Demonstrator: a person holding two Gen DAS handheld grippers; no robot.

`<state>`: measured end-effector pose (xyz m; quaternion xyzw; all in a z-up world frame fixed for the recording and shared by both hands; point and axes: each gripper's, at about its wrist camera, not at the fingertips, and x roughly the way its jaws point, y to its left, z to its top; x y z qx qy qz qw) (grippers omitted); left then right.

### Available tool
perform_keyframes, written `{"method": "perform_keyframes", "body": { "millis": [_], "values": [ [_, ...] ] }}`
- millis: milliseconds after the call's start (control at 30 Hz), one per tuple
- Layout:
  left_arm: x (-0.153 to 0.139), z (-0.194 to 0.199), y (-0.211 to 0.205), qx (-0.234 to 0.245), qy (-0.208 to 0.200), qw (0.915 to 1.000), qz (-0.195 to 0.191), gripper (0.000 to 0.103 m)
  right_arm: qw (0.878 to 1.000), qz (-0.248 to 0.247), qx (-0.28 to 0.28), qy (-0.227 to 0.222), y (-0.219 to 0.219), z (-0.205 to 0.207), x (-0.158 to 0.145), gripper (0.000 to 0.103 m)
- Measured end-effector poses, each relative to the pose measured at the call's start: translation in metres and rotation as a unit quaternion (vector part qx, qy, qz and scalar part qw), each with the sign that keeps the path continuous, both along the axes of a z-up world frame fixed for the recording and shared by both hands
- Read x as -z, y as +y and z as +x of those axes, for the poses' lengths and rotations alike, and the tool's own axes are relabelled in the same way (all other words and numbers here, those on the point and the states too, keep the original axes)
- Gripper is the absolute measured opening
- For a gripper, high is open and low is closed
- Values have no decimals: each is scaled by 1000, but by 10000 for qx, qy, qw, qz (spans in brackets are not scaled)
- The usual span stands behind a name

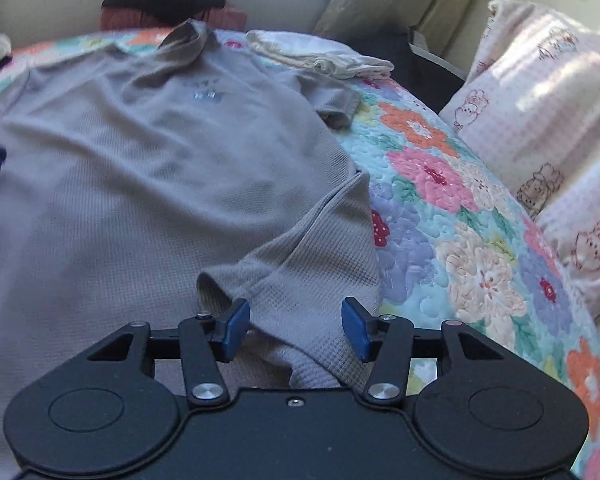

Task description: Fold clothes

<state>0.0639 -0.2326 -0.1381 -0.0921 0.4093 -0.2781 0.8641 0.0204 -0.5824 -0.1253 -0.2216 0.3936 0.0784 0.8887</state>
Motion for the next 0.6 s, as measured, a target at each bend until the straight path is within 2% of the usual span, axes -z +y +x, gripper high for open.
{"method": "perform_keyframes", "body": {
  "millis": [100,233,300,333,400,433,500,600],
  "values": [
    [5,5,-6,59,105,9999,-47,47,9989,-310,-356,79,15,-3,6,56],
    [3,15,-29,367,96,9991,-199,47,9978,-626,-234,-18,25,12,13,51],
    [2,20,-46,490,40,9987,-103,47,9982,-594,17,66,22,26,15,33],
    [2,24,-54,517,41,9987,-16,47,9980,-610,156,85,20,32,16,19],
    [3,29,-66,516,51,9985,164,47,9968,-720,340,-107,16,36,13,17],
    [3,31,-70,501,37,9985,230,47,9958,-772,437,-211,14,38,12,12],
    [4,33,-71,421,26,9986,307,47,9923,-772,768,-583,0,36,-3,10],
    [5,35,-64,274,35,9988,395,47,9771,-802,1630,-1105,-51,40,-29,8]
  ]
}}
